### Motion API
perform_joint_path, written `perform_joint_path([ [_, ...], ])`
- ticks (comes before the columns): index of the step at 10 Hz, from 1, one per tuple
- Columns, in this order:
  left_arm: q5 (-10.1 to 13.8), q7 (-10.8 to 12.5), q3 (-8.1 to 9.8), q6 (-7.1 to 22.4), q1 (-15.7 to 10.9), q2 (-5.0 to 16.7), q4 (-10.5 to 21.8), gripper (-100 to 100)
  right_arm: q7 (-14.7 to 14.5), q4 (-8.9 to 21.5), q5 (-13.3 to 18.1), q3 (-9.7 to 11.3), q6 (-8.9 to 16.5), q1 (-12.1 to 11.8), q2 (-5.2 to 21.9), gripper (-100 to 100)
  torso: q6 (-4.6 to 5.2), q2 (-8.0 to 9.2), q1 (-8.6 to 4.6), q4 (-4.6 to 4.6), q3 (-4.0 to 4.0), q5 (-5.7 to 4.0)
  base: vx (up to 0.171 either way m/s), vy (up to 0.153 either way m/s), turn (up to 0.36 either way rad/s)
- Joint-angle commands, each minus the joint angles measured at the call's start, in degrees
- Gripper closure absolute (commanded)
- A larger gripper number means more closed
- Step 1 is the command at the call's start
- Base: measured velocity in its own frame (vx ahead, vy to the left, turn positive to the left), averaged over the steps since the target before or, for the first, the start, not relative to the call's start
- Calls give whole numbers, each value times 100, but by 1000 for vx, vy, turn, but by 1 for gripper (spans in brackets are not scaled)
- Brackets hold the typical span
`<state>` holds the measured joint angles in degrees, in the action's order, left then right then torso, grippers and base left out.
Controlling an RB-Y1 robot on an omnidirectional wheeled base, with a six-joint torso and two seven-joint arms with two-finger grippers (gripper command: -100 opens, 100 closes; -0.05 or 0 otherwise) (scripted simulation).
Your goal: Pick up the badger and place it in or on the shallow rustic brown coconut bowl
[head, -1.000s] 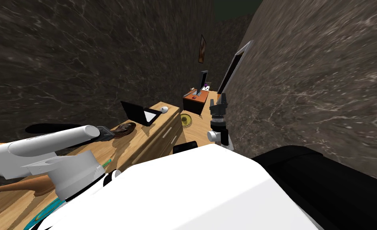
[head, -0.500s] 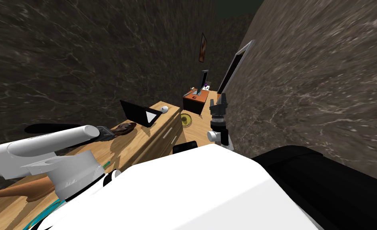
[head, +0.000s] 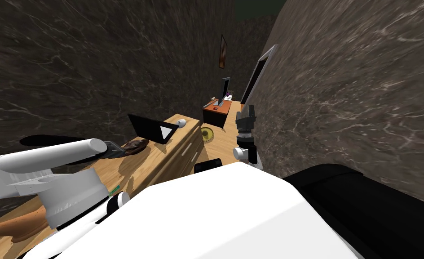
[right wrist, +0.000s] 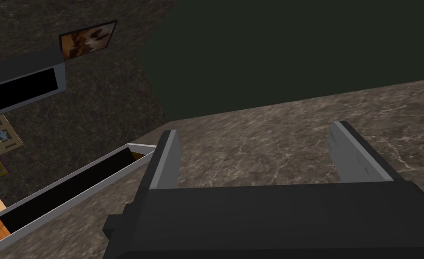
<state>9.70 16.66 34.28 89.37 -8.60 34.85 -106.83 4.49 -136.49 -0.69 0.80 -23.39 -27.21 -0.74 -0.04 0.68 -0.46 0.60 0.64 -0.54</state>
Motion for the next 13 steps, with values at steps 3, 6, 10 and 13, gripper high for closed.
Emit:
perform_joint_path([
  [3, 190, 386, -105, 84, -113, 563, 440, -100, 0, 0, 0, 0, 0, 0, 0, 0, 0, 1, 0, 0, 1, 0, -88, 9, -145],
  [6, 333, 701, -203, 160, -210, 1012, 789, -100, 0, 0, 0, 0, 0, 0, 0, 0, -1, -2, 2, 0, -1, 1, -84, 11, -144],
  [10, 307, 642, -187, 141, -203, 937, 742, 0, 0, 0, 0, -1, 0, -2, 0, 0, -3, -31, 0, -7, -17, 1, -11, 2, -7],
  [13, 306, 642, -187, 141, -203, 937, 742, 0, 0, 0, 0, -1, 0, -2, 0, 0, -3, -35, 0, -8, -20, 1, 0, 0, 0],
])
